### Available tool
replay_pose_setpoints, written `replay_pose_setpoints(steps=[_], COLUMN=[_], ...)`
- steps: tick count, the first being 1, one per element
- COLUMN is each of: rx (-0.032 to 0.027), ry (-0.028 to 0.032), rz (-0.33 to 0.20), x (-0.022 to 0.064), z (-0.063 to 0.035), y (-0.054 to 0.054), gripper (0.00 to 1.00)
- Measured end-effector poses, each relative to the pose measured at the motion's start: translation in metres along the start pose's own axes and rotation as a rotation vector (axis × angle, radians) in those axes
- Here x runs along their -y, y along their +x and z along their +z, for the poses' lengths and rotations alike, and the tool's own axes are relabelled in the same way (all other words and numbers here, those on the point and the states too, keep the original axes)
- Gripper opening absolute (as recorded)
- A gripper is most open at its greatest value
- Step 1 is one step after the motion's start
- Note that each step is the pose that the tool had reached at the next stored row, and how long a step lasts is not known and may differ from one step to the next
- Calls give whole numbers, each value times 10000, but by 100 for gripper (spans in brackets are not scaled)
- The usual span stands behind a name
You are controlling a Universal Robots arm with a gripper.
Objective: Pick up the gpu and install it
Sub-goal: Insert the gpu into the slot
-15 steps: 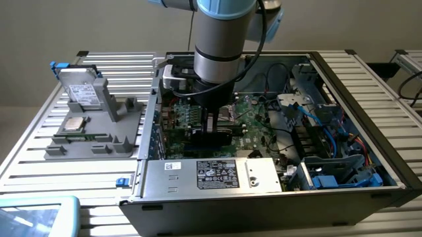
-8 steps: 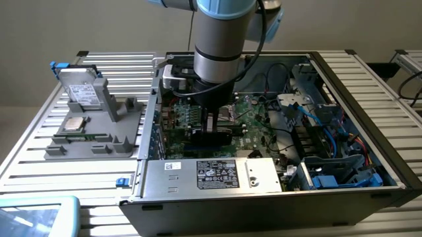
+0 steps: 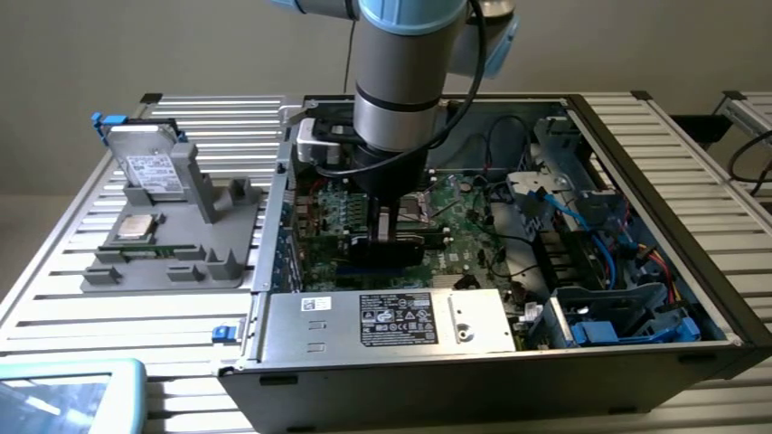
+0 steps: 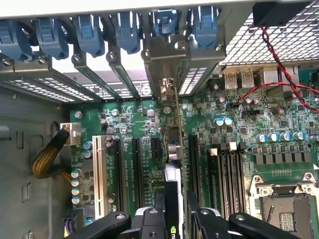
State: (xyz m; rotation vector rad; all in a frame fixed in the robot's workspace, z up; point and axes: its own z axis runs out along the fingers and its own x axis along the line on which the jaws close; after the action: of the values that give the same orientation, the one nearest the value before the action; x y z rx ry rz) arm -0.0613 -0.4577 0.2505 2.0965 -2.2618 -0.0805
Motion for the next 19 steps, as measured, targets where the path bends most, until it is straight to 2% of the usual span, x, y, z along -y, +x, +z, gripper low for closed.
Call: replay_pose_setpoints(steps=[19], rx=[-20], ry=[1], rz=[-268], x=[-3], z=[11], y=[0], gripper=[27])
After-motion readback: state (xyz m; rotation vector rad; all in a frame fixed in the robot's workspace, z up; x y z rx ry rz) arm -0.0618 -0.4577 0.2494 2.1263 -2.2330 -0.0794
